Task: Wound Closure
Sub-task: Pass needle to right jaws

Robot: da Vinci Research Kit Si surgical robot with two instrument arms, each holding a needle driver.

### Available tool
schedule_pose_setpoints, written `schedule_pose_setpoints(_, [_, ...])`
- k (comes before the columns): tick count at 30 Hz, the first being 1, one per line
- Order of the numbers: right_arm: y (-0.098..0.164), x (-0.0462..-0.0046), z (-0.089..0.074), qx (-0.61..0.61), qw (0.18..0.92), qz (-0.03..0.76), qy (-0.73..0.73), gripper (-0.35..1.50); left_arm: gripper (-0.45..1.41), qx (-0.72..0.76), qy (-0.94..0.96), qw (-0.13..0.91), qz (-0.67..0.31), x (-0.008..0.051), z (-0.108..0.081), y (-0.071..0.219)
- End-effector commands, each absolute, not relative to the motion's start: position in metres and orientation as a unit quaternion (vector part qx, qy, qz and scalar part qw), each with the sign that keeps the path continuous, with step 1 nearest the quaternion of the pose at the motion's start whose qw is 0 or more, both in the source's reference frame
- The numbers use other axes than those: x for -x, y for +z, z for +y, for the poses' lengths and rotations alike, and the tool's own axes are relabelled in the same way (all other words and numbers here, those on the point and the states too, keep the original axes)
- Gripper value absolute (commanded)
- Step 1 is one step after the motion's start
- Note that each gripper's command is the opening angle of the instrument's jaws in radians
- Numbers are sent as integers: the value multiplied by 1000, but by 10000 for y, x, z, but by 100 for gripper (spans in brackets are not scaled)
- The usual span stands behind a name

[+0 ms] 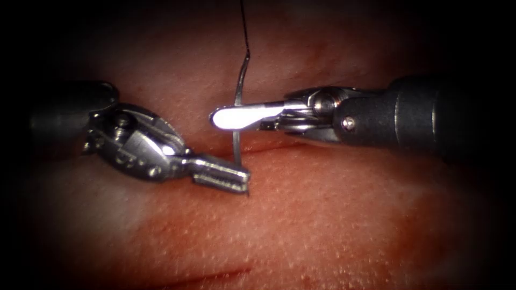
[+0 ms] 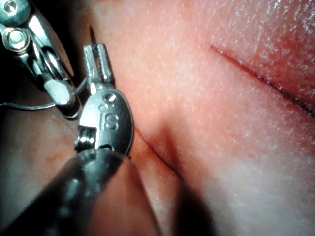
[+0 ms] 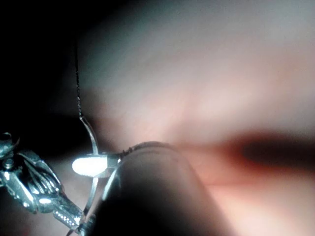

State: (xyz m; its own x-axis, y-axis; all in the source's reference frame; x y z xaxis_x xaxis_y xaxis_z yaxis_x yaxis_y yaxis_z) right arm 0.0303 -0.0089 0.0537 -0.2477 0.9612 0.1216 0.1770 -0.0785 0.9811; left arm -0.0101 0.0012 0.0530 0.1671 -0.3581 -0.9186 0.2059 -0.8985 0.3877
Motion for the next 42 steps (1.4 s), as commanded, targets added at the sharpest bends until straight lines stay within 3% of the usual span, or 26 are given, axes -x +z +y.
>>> schedule_pose_setpoints(1, [539, -309, -84, -495, 359, 578, 541, -35, -45, -732, -642, 220, -53, 106, 16, 534])
schedule_pose_setpoints(3, [539, -309, -84, -494, 354, 581, 541, -35, -45, -732, -643, 220, -53, 106, 16, 534])
schedule_pose_setpoints(4, [539, -309, -83, -493, 353, 582, 541, -20, -45, -732, -643, 220, -53, 106, 16, 534])
schedule_pose_setpoints(5, [539, -310, -83, -491, 354, 584, 541, 71, -45, -732, -643, 220, -53, 106, 16, 534])
schedule_pose_setpoints(7, [539, -312, -82, -487, 357, 587, 540, 109, -45, -731, -644, 219, -53, 106, 16, 534])
schedule_pose_setpoints(9, [539, -314, -81, -480, 359, 593, 537, 119, -45, -731, -644, 219, -53, 105, 16, 533])
schedule_pose_setpoints(18, [540, -311, -79, -466, 366, 602, 536, 111, -45, -731, -644, 219, -53, 104, 16, 532])
schedule_pose_setpoints(20, [540, -309, -80, -462, 367, 600, 541, 86, -45, -730, -645, 219, -54, 104, 16, 532])
schedule_pose_setpoints(21, [540, -308, -80, -460, 367, 599, 543, 61, -45, -730, -645, 219, -54, 104, 16, 532])
schedule_pose_setpoints(22, [540, -307, -80, -456, 367, 597, 548, -5, -45, -729, -646, 218, -54, 104, 16, 532])
schedule_pose_setpoints(23, [540, -305, -80, -448, 369, 597, 554, -35, -45, -729, -646, 218, -54, 104, 16, 532])
schedule_pose_setpoints(32, [538, -301, -82, -434, 396, 583, 562, -35, -40, -725, -652, 218, -46, 102, 15, 530])
schedule_pose_setpoints(33, [538, -301, -81, -431, 399, 585, 560, -35, 17, -724, -657, 207, -32, 101, 15, 530])
schedule_pose_setpoints(35, [538, -299, -80, -428, 398, 587, 559, -35, 81, -722, -666, 187, -15, 99, 16, 528])
schedule_pose_setpoints(38, [540, -297, -78, -427, 398, 593, 554, -35, 118, -708, -691, 145, 6, 97, 18, 525])
schedule_pose_setpoints(42, [550, -293, -72, -378, 441, 633, 513, -35, 130, -689, -719, 89, 34, 87, 13, 518])
